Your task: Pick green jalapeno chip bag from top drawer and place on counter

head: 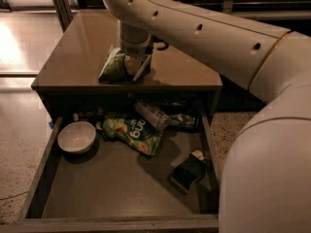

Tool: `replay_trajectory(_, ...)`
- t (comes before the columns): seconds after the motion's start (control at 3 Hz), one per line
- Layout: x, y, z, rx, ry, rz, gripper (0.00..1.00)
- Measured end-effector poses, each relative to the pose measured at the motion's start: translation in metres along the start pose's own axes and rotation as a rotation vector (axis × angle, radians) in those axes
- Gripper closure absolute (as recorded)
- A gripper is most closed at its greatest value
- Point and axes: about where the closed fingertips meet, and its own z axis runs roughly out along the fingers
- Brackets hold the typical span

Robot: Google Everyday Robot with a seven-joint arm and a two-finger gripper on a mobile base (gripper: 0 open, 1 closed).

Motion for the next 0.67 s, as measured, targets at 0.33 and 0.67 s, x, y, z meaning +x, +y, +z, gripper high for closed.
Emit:
replay_trajectory(0.33,0.0000,0.0001,0.0001,0.000,0.000,0.000,0.00)
replay_trajectory(0.67,0.0000,0.0001,0.0002,0.000,0.000,0.000,0.00)
